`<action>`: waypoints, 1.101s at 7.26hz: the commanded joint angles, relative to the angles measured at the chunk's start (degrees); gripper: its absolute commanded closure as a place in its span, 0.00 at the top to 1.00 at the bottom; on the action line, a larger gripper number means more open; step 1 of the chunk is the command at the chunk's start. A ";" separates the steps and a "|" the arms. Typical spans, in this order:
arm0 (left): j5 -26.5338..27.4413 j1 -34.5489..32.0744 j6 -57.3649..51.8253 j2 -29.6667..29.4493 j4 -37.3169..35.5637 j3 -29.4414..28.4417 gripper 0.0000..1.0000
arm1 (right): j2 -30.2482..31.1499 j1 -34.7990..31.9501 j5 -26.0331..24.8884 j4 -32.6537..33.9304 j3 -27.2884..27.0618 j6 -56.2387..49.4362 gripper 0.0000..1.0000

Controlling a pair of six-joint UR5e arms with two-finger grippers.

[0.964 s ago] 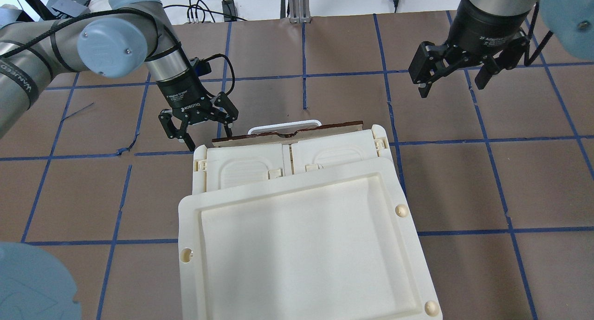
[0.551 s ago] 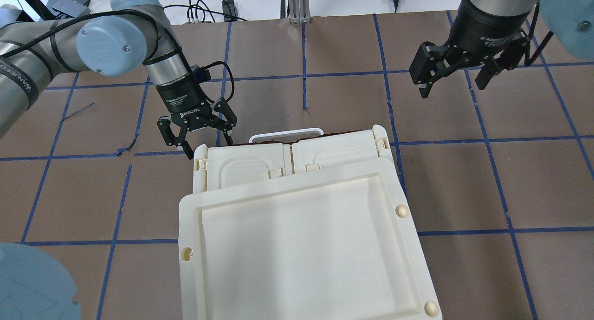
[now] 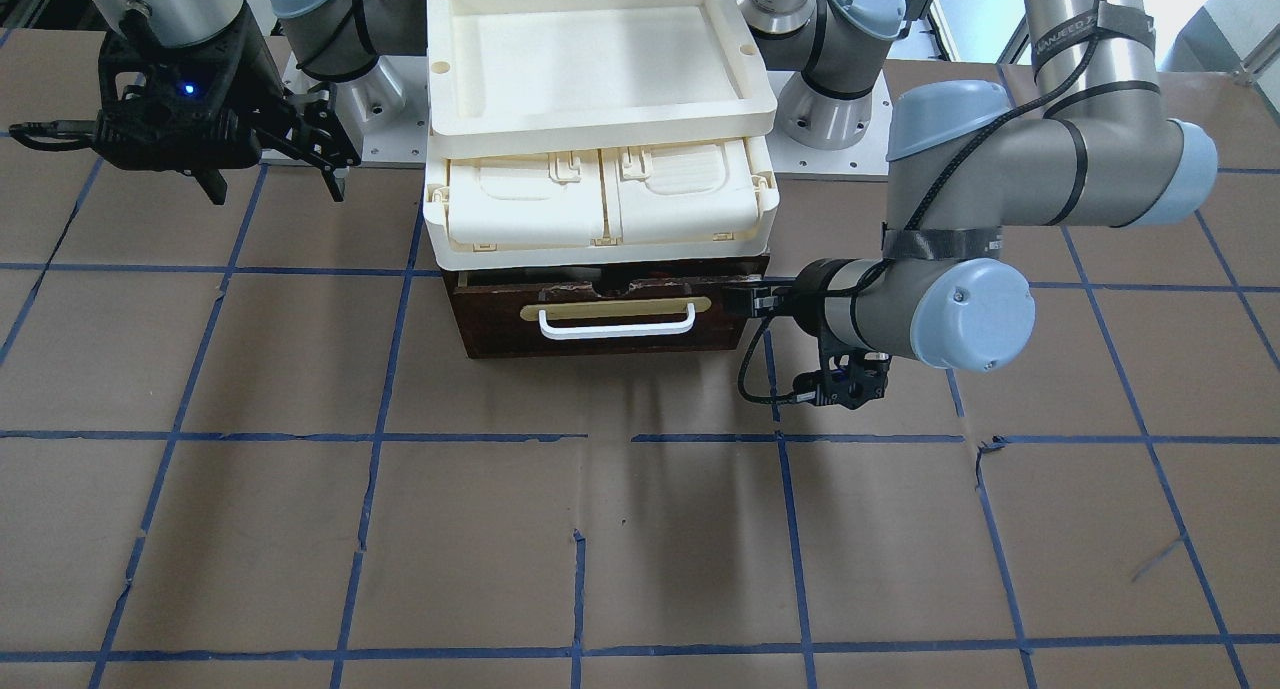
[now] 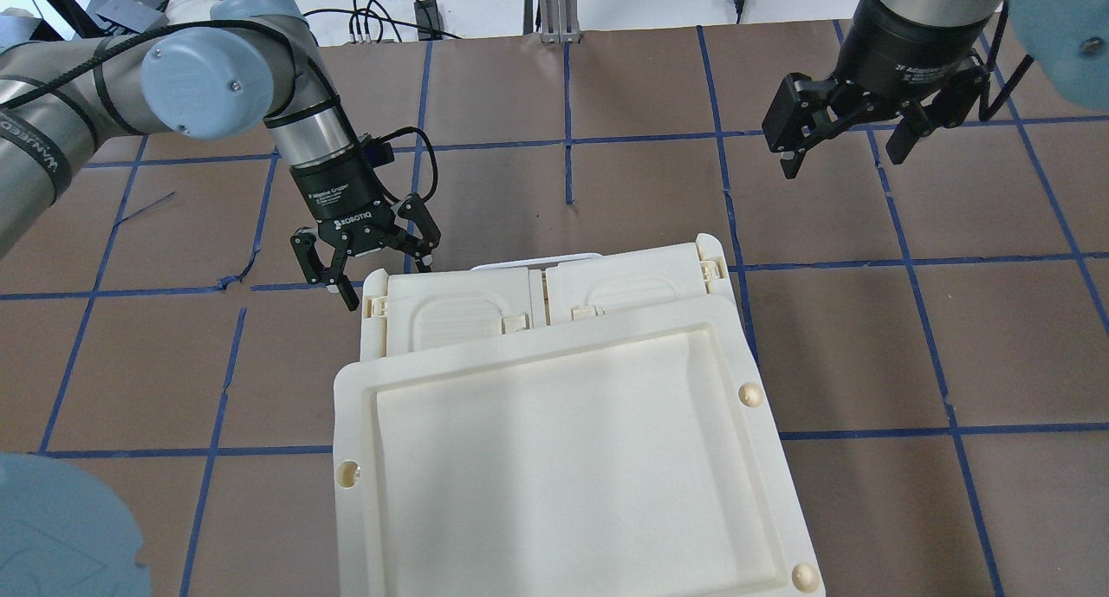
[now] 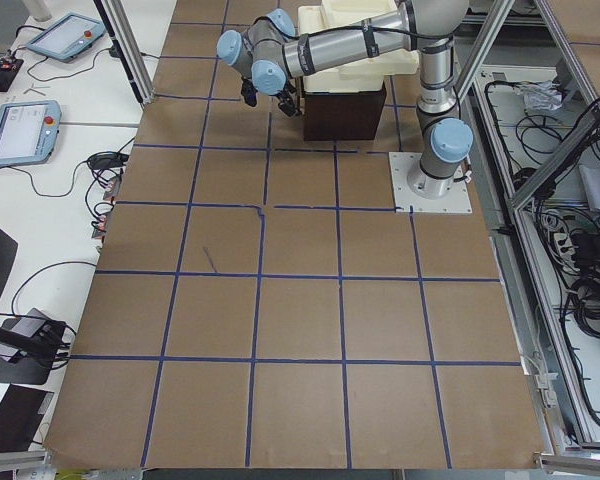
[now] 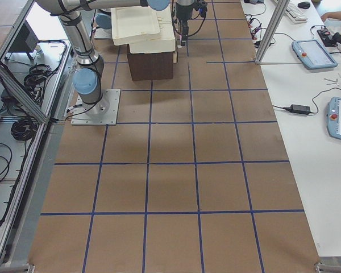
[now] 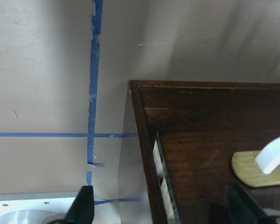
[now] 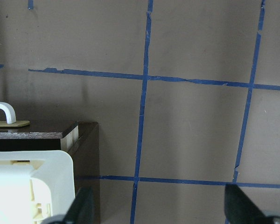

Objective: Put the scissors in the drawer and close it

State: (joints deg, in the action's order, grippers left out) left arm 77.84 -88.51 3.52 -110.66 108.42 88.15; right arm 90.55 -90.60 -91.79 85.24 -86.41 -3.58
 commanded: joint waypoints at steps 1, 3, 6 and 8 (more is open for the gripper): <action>-0.14 0.00 0.00 0.00 1.36 0.09 1.00 | 0.06 -0.19 0.12 0.37 0.28 4.70 1.00; -0.32 0.00 0.09 0.00 2.32 0.18 1.00 | 0.15 -0.37 0.12 0.37 1.59 4.90 1.00; 0.20 0.09 -0.61 0.44 -2.56 -1.21 1.00 | 0.06 -0.37 0.12 0.28 1.34 4.90 1.00; 6.33 0.18 -0.79 4.55 -14.51 -2.10 1.00 | 0.06 -0.37 0.12 0.10 1.34 4.90 1.00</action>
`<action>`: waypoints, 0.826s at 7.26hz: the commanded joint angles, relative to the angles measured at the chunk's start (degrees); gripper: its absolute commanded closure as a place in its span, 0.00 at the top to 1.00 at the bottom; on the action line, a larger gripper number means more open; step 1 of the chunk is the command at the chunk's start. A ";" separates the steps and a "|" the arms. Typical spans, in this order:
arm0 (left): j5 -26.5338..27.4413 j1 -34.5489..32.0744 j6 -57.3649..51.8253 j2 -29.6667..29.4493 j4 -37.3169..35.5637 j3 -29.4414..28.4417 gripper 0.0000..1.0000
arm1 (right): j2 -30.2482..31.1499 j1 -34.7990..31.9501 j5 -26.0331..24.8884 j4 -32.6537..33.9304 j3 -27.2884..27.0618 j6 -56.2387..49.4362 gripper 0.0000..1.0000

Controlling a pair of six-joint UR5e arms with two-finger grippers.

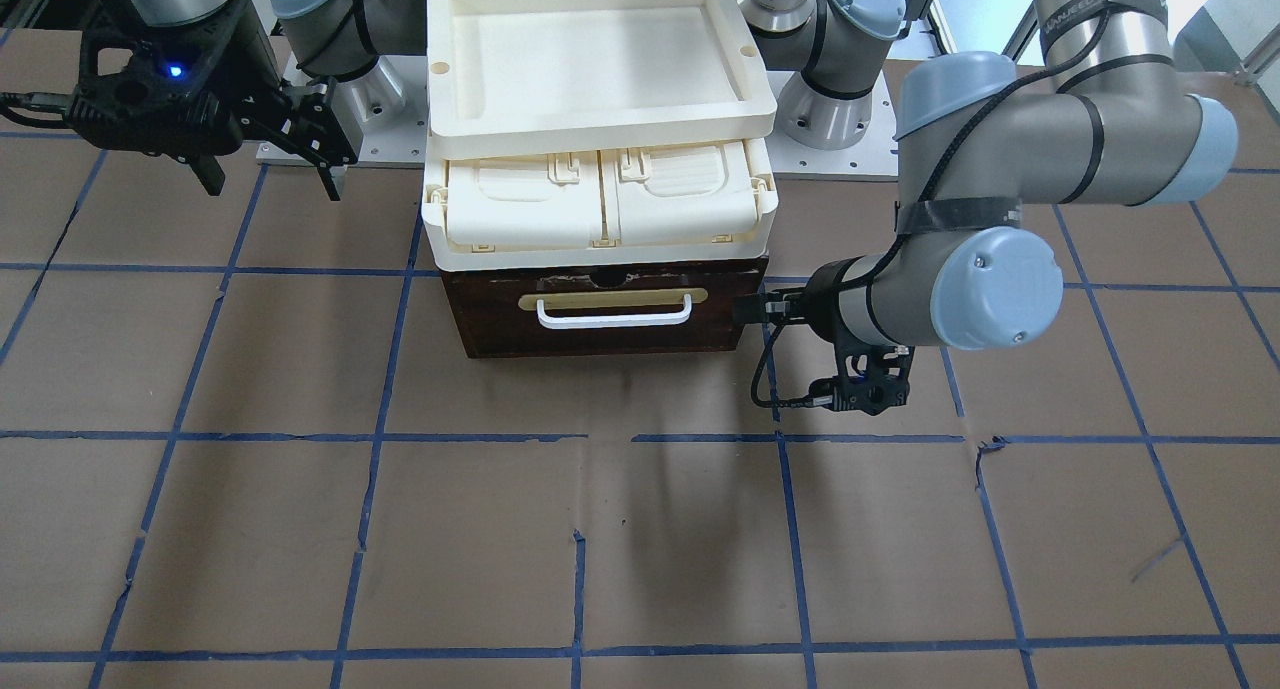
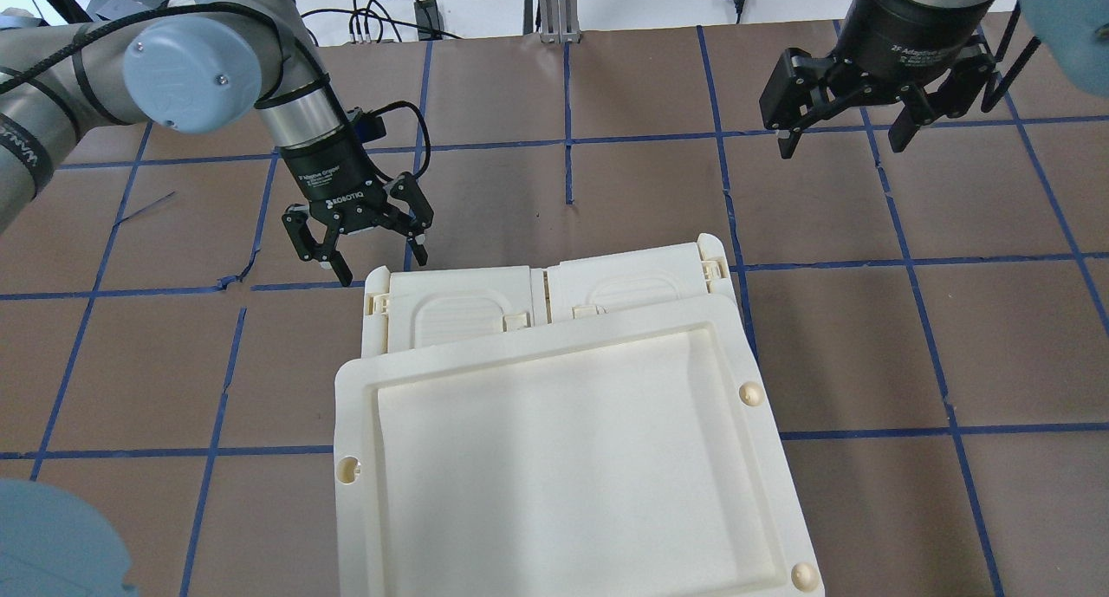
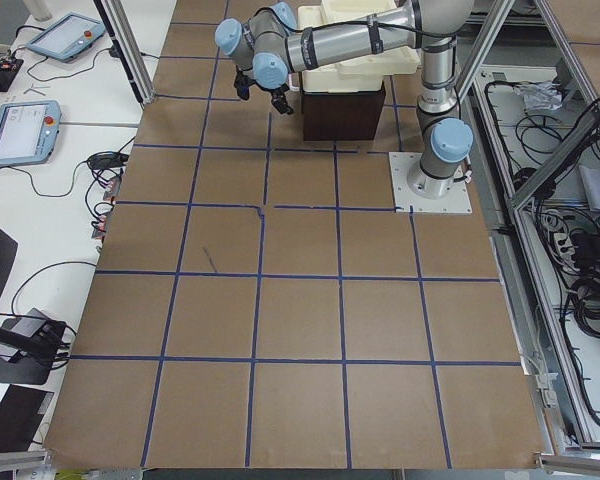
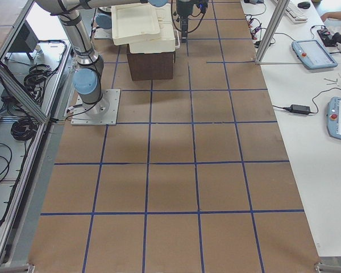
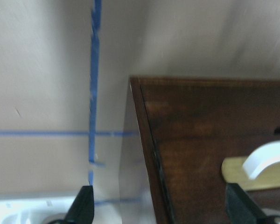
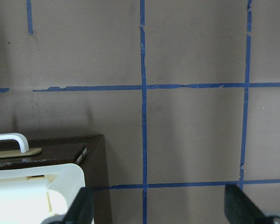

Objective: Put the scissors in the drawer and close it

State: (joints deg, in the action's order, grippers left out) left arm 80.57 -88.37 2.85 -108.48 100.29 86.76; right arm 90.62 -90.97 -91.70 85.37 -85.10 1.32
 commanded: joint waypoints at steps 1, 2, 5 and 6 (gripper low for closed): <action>8.50 0.30 -0.13 5.88 -7.12 -1.33 1.00 | 0.00 0.00 0.03 -0.03 -0.07 0.00 1.00; 10.72 0.56 -0.22 10.44 -6.86 -0.29 1.00 | 0.00 0.00 0.03 -0.03 -0.07 0.00 1.00; 13.19 0.48 -0.56 15.32 -7.74 0.58 1.00 | 0.00 0.00 0.03 -0.11 0.11 0.00 1.00; 13.64 -0.04 -0.57 16.01 -7.48 1.12 1.00 | 0.00 0.00 -0.06 -0.11 0.02 0.00 1.00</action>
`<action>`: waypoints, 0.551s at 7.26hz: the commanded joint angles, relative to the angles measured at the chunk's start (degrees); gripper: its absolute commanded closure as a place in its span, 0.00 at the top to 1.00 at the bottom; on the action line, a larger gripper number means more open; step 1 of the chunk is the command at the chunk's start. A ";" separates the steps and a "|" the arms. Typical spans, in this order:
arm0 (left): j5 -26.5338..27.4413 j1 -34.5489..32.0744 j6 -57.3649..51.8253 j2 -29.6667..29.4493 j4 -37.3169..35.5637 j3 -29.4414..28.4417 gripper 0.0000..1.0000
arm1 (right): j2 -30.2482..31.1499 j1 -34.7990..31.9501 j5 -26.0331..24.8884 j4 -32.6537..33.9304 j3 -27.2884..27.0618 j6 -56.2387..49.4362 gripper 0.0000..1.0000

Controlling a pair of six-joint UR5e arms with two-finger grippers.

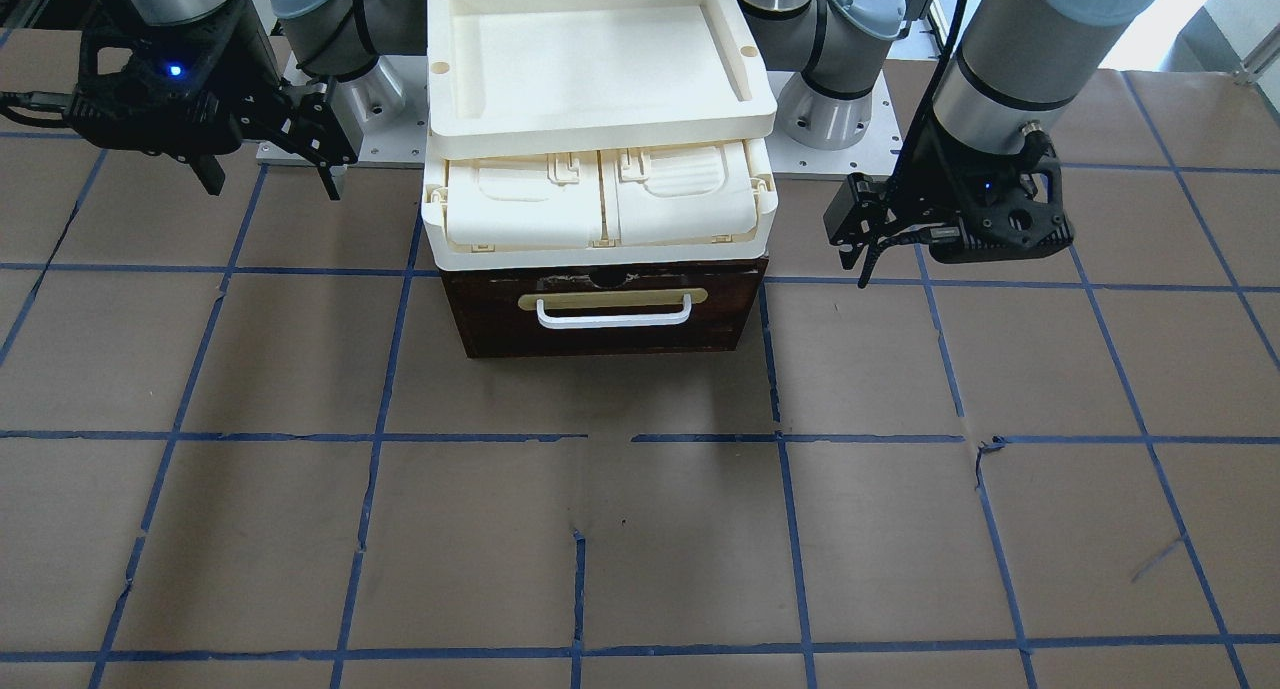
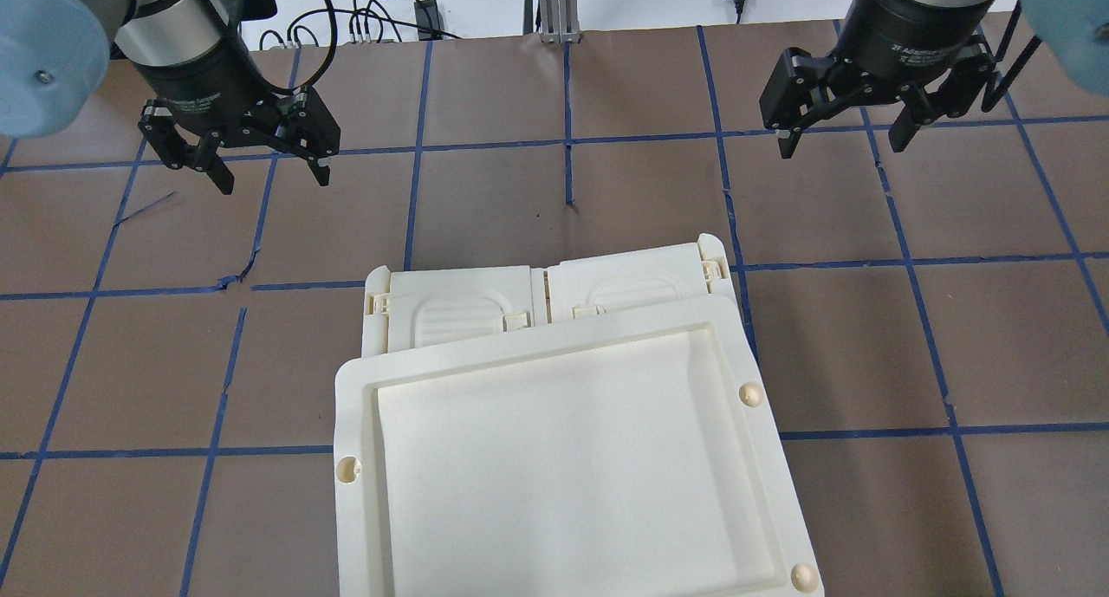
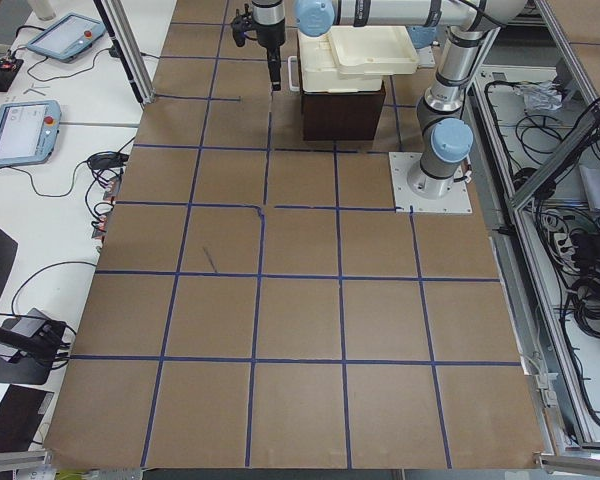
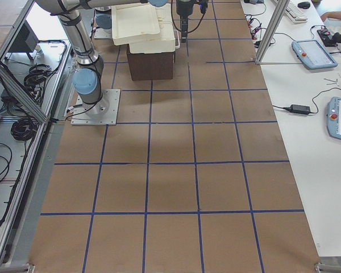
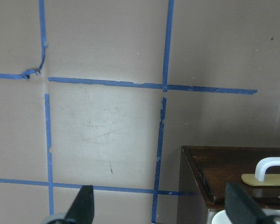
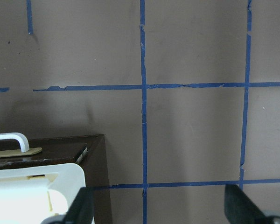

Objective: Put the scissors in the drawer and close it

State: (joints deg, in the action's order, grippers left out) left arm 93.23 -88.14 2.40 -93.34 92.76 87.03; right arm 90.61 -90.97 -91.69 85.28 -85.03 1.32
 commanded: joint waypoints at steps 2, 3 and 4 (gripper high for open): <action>0.90 0.33 -0.38 0.97 0.32 0.95 1.00 | 0.09 -0.17 2.54 -0.20 0.30 0.09 1.00; 0.90 0.42 -0.38 1.05 0.41 0.95 1.00 | 0.09 -0.17 3.61 -0.38 0.48 1.05 1.00; 0.21 0.25 -0.38 0.97 0.41 1.04 1.00 | 0.00 -0.17 2.93 -0.38 0.56 1.05 1.00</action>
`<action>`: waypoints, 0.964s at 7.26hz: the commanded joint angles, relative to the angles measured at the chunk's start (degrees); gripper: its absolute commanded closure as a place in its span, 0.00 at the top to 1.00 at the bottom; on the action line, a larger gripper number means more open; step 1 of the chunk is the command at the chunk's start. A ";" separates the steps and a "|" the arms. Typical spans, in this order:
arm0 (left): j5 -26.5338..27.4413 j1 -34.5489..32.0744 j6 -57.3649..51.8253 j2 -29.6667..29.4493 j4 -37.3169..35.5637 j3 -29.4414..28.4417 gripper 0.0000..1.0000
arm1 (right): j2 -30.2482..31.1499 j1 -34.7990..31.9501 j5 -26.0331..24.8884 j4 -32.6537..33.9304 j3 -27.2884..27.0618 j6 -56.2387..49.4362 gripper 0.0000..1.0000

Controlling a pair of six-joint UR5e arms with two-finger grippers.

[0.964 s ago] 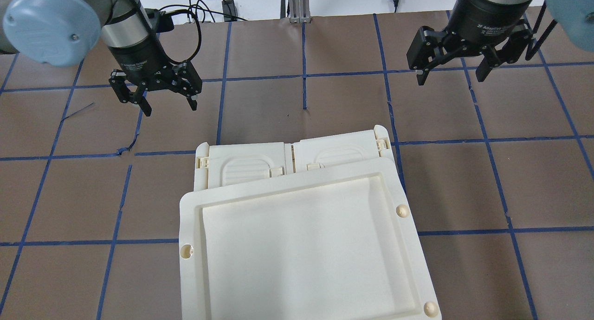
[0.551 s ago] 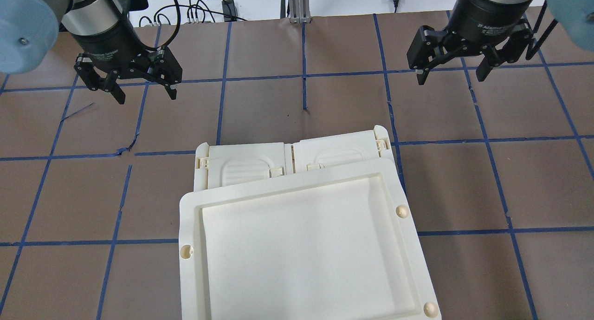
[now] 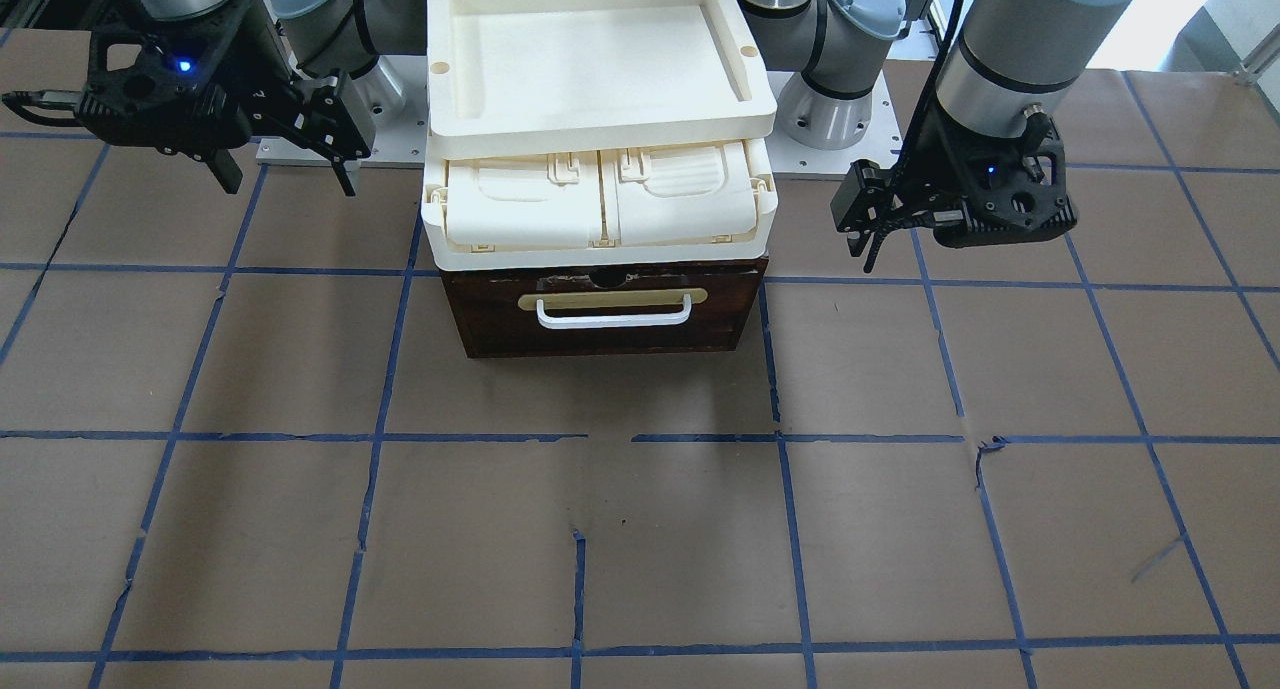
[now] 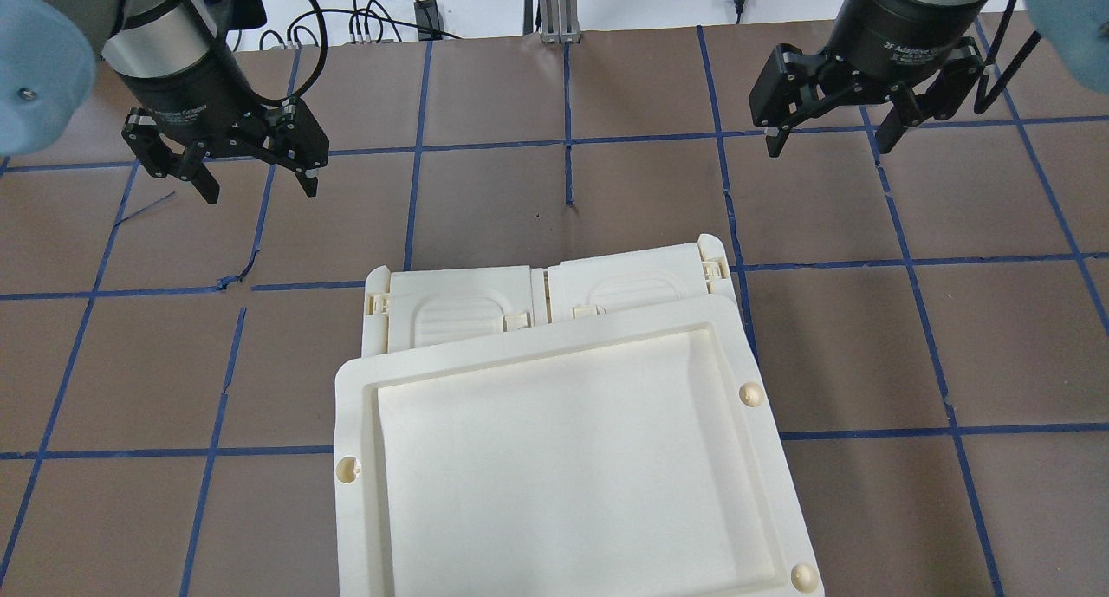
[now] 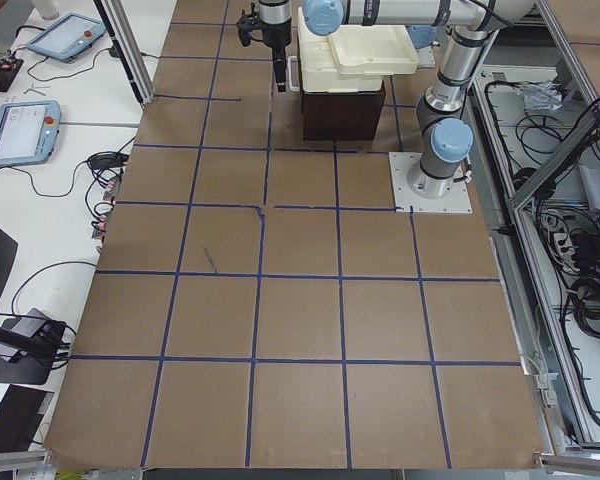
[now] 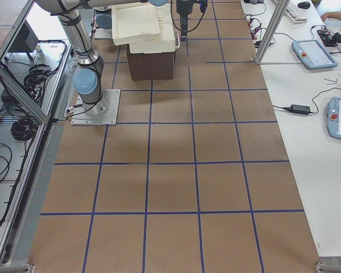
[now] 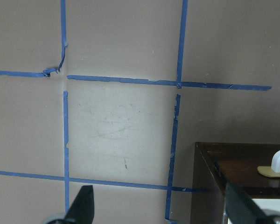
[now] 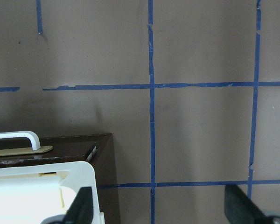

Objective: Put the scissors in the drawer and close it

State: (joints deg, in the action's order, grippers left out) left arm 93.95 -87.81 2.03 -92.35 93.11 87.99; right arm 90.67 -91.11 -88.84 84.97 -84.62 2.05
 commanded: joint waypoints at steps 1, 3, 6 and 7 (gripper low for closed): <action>-0.61 0.01 -0.10 -0.02 0.14 0.25 1.00 | -0.06 -0.03 -0.27 -0.15 -0.01 0.32 1.00; -0.70 -0.17 -0.10 0.07 -0.12 1.04 1.00 | -0.15 0.06 -0.36 -0.15 -0.19 0.23 1.00; -0.61 0.01 -0.10 0.15 -0.12 1.05 1.00 | -0.15 0.67 -0.36 -0.24 -0.19 -0.46 1.00; -0.87 -0.17 -0.10 0.16 -0.12 1.05 1.00 | -0.06 0.24 -0.28 0.02 0.07 -0.47 1.00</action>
State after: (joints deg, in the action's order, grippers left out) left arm 93.25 -87.86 1.93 -92.23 92.99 89.03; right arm 90.54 -90.67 -89.19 84.81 -84.73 1.81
